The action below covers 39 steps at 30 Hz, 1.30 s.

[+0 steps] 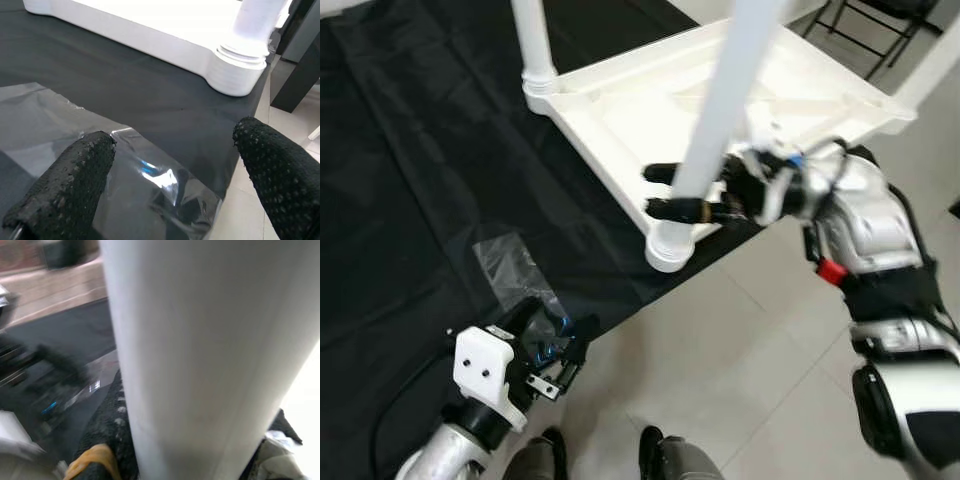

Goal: Building children table

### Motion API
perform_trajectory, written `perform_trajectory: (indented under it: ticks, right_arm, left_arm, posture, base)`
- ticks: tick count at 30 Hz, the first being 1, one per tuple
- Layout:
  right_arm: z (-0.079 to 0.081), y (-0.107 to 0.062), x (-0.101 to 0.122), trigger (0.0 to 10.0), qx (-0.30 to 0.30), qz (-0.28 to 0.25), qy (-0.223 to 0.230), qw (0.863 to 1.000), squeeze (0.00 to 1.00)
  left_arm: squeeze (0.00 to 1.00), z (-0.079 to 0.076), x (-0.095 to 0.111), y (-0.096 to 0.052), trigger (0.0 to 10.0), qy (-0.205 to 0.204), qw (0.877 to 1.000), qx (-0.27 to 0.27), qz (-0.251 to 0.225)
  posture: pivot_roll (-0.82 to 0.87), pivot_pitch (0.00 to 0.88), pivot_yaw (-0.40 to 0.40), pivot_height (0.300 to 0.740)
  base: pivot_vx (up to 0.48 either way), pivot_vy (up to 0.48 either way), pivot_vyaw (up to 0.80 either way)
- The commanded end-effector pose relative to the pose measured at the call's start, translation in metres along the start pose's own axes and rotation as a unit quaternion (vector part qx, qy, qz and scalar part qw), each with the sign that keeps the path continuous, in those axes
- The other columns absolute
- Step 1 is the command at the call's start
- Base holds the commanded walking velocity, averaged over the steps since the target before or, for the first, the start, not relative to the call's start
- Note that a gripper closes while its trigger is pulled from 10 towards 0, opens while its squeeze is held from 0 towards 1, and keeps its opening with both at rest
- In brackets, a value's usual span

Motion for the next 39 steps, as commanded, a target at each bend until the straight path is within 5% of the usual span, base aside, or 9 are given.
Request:
perform_trajectory:
  ticks: [1,8,15,16,19,20,27,29,39]
  right_arm:
    - [-0.022,-0.021,-0.03,0.0,-0.143,0.036,0.045,0.988,0.0]
    - [0.022,-0.063,-0.124,0.0,-0.556,0.061,0.092,0.823,0.0]
    - [0.002,-0.025,-0.097,0.0,-0.494,0.02,0.051,0.868,0.0]
    - [0.004,-0.019,-0.093,10.0,-0.495,0.013,0.052,0.867,0.0]
    - [0.006,-0.016,-0.091,10.0,-0.499,0.01,0.053,0.865,0.0]
    - [0.007,-0.005,-0.078,10.0,-0.453,-0.019,0.055,0.89,1.0]
    - [0.012,0.013,-0.052,10.0,-0.344,-0.075,0.065,0.934,1.0]
    - [0.007,0.021,-0.018,10.0,-0.177,-0.074,0.032,0.981,0.0]
    - [-0.004,0.011,0.017,10.0,0.039,0.03,-0.017,0.999,0.0]
  left_arm:
    - [0.0,-0.003,-0.002,-0.004,10.0,-0.005,1.0,-0.008,0.008]
    - [0.0,0.002,-0.006,0.003,10.0,-0.011,1.0,-0.013,0.007]
    - [0.0,0.007,-0.011,0.008,10.0,-0.005,1.0,-0.011,0.012]
    - [0.0,0.008,-0.011,0.008,10.0,-0.004,1.0,-0.007,0.013]
    - [0.0,0.009,-0.012,0.008,10.0,-0.003,1.0,-0.005,0.013]
    - [0.0,0.009,-0.011,0.008,10.0,-0.002,1.0,-0.005,0.014]
    - [0.0,0.008,-0.01,0.008,10.0,-0.001,1.0,-0.008,0.014]
    - [0.0,0.007,-0.008,0.007,10.0,-0.001,1.0,-0.01,0.012]
    - [0.0,0.004,-0.002,0.002,10.0,0.002,1.0,-0.008,0.013]
  posture:
    - [0.03,0.322,-0.116,0.74]
    - [-0.02,0.297,-0.018,0.74]
    - [-0.01,0.274,-0.012,0.74]
    - [0.0,0.277,-0.01,0.74]
    - [0.0,0.277,-0.01,0.74]
    - [0.01,0.278,-0.015,0.74]
    - [0.02,0.284,-0.014,0.74]
    - [0.03,0.302,-0.018,0.74]
    - [0.06,0.335,-0.027,0.74]
  base:
    - [0.0,0.0,0.0]
    - [0.0,0.0,0.0]
    - [0.0,0.0,0.0]
    - [0.0,0.0,0.0]
    - [0.0,0.0,0.0]
    - [0.0,0.0,0.0]
    - [0.0,0.0,0.0]
    - [0.0,0.0,0.0]
    - [0.0,0.0,0.0]
Point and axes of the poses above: a point about 5 cm out from each wrist's last joint towards the gripper, its own y axis pointing out of the wrist towards the gripper, its own x axis along the axis of the wrist's last joint, z = x × y, the point moved 1 cm from there along y, pointing out of the wrist towards the gripper, and after that the axes turned 15 degrees about y, right-handed, at the moved point
